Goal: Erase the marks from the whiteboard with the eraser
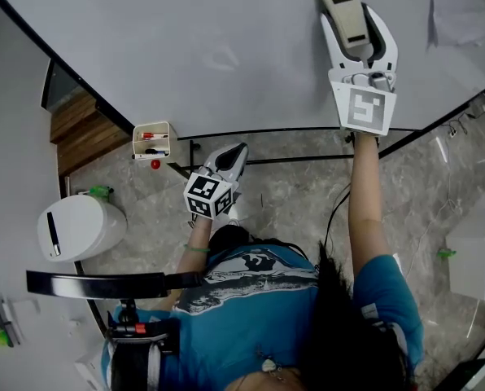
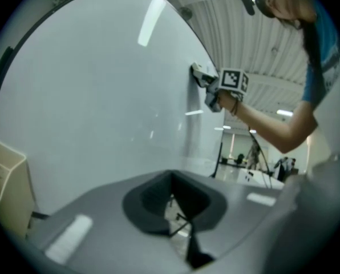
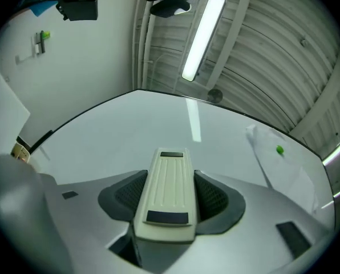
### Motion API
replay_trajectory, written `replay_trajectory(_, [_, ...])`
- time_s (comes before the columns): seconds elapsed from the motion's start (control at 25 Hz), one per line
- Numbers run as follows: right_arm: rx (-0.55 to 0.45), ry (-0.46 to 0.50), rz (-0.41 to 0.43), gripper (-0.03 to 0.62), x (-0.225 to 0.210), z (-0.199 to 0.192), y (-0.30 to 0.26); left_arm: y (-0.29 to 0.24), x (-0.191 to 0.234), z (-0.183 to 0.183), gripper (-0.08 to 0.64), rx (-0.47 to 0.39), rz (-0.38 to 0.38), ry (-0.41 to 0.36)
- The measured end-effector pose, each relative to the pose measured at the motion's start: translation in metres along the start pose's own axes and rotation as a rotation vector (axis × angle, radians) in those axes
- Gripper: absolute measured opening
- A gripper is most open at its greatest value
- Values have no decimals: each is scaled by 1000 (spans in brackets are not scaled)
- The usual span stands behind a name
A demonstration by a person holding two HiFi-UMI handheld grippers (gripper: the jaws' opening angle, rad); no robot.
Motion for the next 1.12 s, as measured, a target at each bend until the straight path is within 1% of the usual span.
replay_trajectory(0.04, [-3, -2, -18, 262, -9, -2, 1, 0, 0, 0, 5, -1, 0, 0])
replay_trajectory(0.16, [15, 8, -61, 262, -28, 8, 0, 1, 2, -1, 5, -4, 7, 0])
replay_trajectory(0.24, [15, 12, -69, 262, -34, 7, 2, 3, 2, -1, 5, -3, 12, 1])
replay_trajectory(0.4, [18, 18, -71, 262, -30, 2, 1, 4, 3, -3, 5, 1, 13, 2])
replay_trajectory(0.56, [26, -7, -73, 262, -20, 3, 0, 6, 6, -5, 5, -2, 20, 3])
replay_trajectory(0.6, [18, -1, -63, 262, -17, 1, 1, 8, 6, -4, 5, -3, 22, 2])
replay_trajectory(0.68, [-4, 43, -38, 262, -9, -6, 4, 11, 3, -2, 5, -5, 27, 1])
replay_trajectory(0.76, [-22, 98, 2, 262, 9, 8, 0, 14, 1, 0, 5, -7, 31, 2])
replay_trajectory(0.84, [-12, 145, 56, 262, 33, 22, -6, 16, 2, 1, 5, -9, 35, 3])
replay_trajectory(0.96, [7, 139, 124, 262, 74, 29, -10, 25, 5, 3, 5, -10, 45, 1])
replay_trajectory(1.04, [1, 125, 168, 262, 105, 33, -10, 32, 8, 3, 5, -11, 57, 2])
replay_trajectory(1.12, [-15, 135, 216, 262, 139, 34, -12, 39, 14, 1, 5, -14, 73, 8])
Point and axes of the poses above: the fingertips, and each gripper's own axes: y backward along the fingers, x to its left, z out of its top, the point moved 6 cm from there along y, backward along the fingers
